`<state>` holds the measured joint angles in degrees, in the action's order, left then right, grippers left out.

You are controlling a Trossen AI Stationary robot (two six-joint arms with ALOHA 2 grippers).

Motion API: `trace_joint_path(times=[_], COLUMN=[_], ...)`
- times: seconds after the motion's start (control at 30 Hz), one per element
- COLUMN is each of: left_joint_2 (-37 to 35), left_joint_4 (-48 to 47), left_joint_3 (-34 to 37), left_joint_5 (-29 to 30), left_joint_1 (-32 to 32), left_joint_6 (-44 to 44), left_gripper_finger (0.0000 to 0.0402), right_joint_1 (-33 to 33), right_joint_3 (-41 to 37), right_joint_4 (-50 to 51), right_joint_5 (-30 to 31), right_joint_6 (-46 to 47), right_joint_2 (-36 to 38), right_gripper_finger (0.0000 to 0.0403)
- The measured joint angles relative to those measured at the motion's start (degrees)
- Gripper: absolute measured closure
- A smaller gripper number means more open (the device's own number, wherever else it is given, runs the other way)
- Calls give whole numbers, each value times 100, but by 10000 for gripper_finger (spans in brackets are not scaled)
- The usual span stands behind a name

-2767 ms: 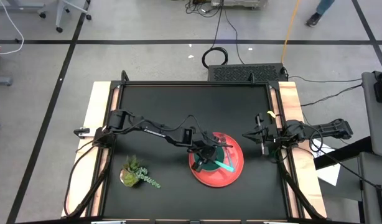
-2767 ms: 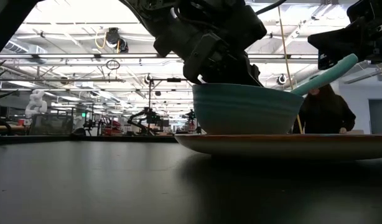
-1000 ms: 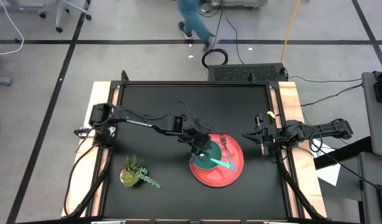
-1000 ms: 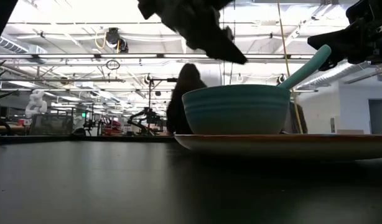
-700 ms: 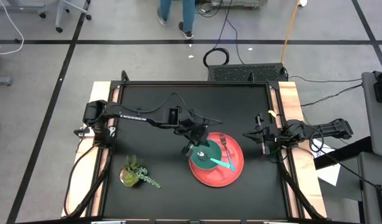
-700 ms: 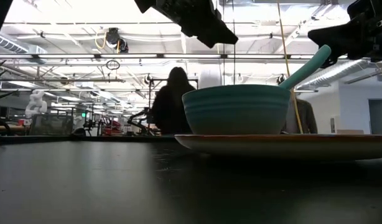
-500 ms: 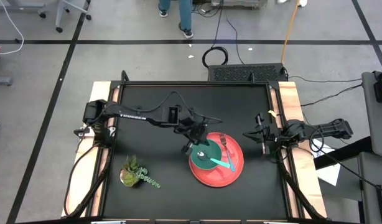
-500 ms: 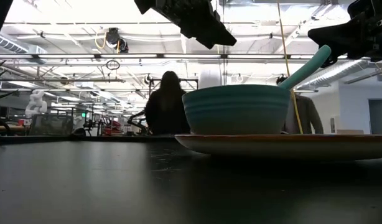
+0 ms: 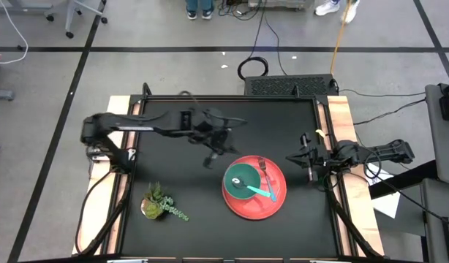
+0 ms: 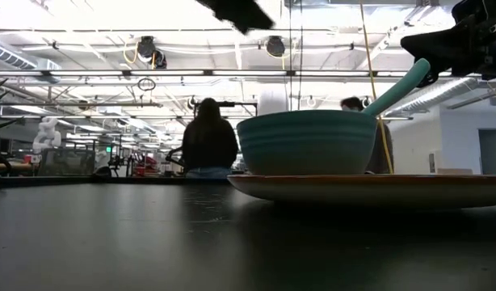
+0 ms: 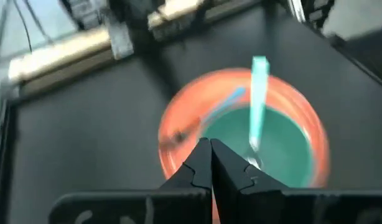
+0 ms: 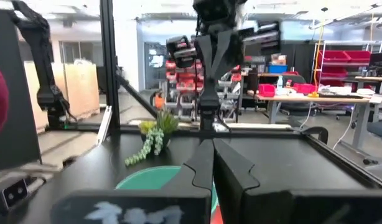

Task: Pick and place plate/cup/fork/spoon on tray
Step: Return to Home Position

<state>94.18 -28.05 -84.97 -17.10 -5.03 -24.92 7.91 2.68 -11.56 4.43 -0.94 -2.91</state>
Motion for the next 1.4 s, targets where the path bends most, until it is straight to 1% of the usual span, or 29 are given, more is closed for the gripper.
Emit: trace_joint_path(times=[0.03, 0.13, 0.17, 0.23, 0.3, 0.37, 0.43, 0.53, 0.63, 0.73, 0.87, 0.97, 1.03, 1.17, 1.4], left_joint_2=[-157, -766, -991, -1461, -1953, -2424, -2893, -3403, -3838, -4264, -4666, -4768, -4764, -4769, -4783], left_joint_4=[-240, -375, -478, -350, -306, 77, 518, 1485, 2330, 3443, 4812, 5943, 6457, 6627, 6950], left_joint_3=[14, 173, 301, 627, 1123, 1696, 2337, 3268, 4144, 5022, 6178, 6927, 7283, 7603, 7929], left_joint_5=[137, 623, 734, 974, 1161, 1367, 1443, 1266, 1226, 1391, 1413, 1438, 1413, 1291, 1634], left_joint_1=[-8, -11, -21, -28, -48, -53, -113, -170, -124, 15, 148, 166, 164, 256, 609], left_joint_6=[34, 171, 244, 431, 683, 941, 1229, 1654, 1815, 1867, 1954, 2268, 2487, 2674, 2366], left_gripper_finger=[401, 401, 401, 401, 401, 401, 401, 401, 401, 401, 401, 401, 401, 401, 401], right_joint_1=[2, 2, 2, 2, 2, 2, 0, 0, 2, 2, 2, 2, 2, 2, 2], right_joint_3=[0, 0, 0, 0, 0, 0, 0, 0, 0, 0, 0, 0, 0, 0, 70], right_joint_4=[-28, 51, 45, 195, 187, 285, 256, 268, 263, 259, 239, 241, 249, 259, 272], right_joint_5=[2, -3, -2, -3, 7, 8, 17, 20, 20, 22, 20, 11, -27, -330, -214], right_joint_6=[18, 25, 22, -24, -67, -118, -123, -123, -123, -104, -73, -8, 122, 213, 329], right_joint_2=[7, 76, 82, 126, 123, 138, 131, 137, 137, 137, 137, 137, 137, 137, 179], right_gripper_finger=[403, 403, 403, 403, 403, 403, 403, 403, 403, 403, 403, 403, 403, 403, 403])
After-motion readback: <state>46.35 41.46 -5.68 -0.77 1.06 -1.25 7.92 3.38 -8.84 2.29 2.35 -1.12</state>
